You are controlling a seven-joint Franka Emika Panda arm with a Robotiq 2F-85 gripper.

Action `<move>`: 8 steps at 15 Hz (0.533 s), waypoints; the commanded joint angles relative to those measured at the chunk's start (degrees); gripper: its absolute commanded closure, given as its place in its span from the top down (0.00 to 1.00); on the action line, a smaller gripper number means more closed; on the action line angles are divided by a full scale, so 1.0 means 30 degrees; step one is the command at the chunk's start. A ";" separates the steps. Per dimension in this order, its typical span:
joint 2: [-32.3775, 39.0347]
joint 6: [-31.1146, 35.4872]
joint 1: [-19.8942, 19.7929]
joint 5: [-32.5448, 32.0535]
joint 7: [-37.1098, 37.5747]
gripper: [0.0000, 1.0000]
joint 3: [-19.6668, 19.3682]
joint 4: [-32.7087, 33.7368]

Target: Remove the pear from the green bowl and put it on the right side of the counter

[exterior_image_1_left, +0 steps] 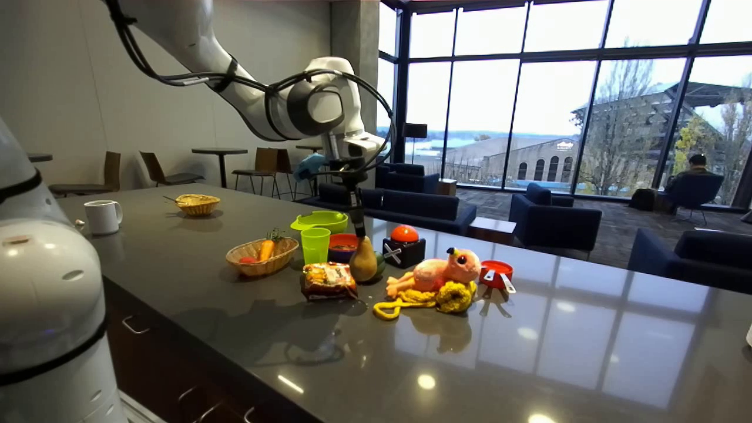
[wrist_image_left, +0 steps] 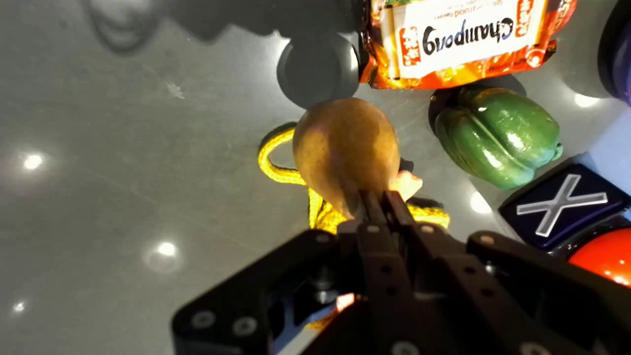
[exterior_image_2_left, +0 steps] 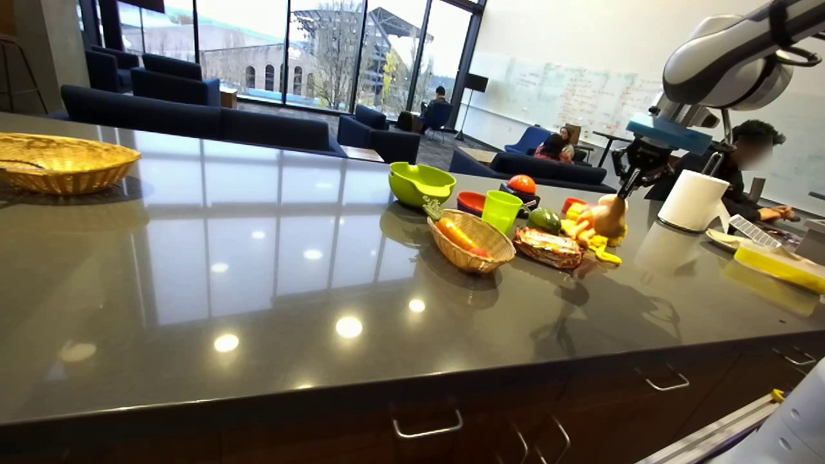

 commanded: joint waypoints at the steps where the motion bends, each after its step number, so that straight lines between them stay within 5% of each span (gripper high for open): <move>1: -0.1076 0.0053 -0.0880 -0.0333 0.0405 0.02 0.0152 -0.0888; 8: -0.0698 0.0410 -0.2310 -0.0794 0.0577 0.02 -0.0181 -0.1198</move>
